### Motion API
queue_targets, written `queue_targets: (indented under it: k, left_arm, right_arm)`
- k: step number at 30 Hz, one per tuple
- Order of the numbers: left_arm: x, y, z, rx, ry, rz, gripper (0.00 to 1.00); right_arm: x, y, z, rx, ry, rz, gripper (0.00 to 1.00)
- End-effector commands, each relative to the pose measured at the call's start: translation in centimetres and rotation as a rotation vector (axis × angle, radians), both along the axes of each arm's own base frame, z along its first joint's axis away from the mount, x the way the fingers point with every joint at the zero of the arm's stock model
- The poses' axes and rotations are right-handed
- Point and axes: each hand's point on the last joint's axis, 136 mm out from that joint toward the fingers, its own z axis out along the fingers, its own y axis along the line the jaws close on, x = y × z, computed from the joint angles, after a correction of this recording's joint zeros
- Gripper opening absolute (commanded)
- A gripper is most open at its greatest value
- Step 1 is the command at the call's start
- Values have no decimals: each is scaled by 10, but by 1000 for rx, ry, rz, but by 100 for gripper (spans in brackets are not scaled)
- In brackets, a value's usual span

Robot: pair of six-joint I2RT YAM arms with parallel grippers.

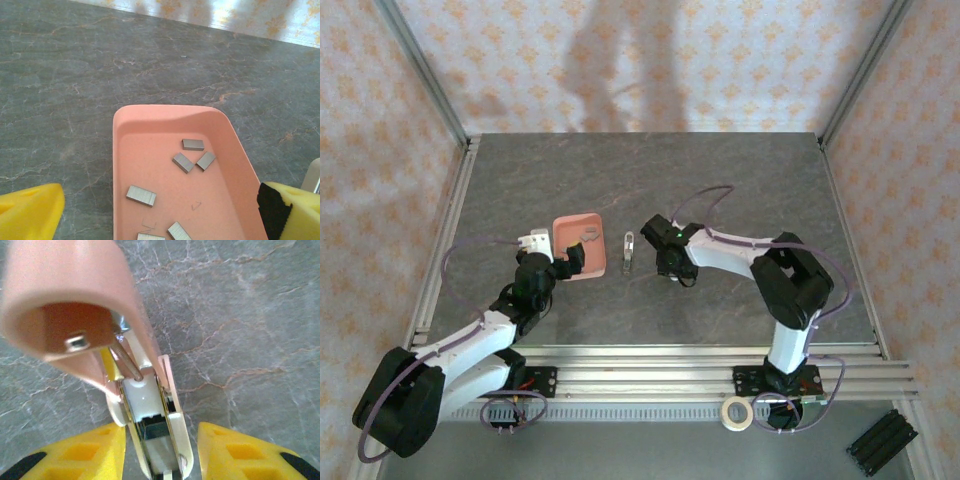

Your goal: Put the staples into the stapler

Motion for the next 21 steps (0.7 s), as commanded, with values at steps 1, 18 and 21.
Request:
queue_targets:
  k: [1, 18, 21]
  left_arm:
    - [-1, 9, 0, -12, 10, 47, 100]
    - [-19, 73, -27, -326, 109, 269, 100]
    - [-22, 80, -30, -373, 119, 297, 100]
  right_arm:
    - [7, -9, 38, -55, -92, 36, 41]
    - [41, 149, 100, 33, -240, 806, 42]
    - [44, 186, 97, 104, -231, 913, 41]
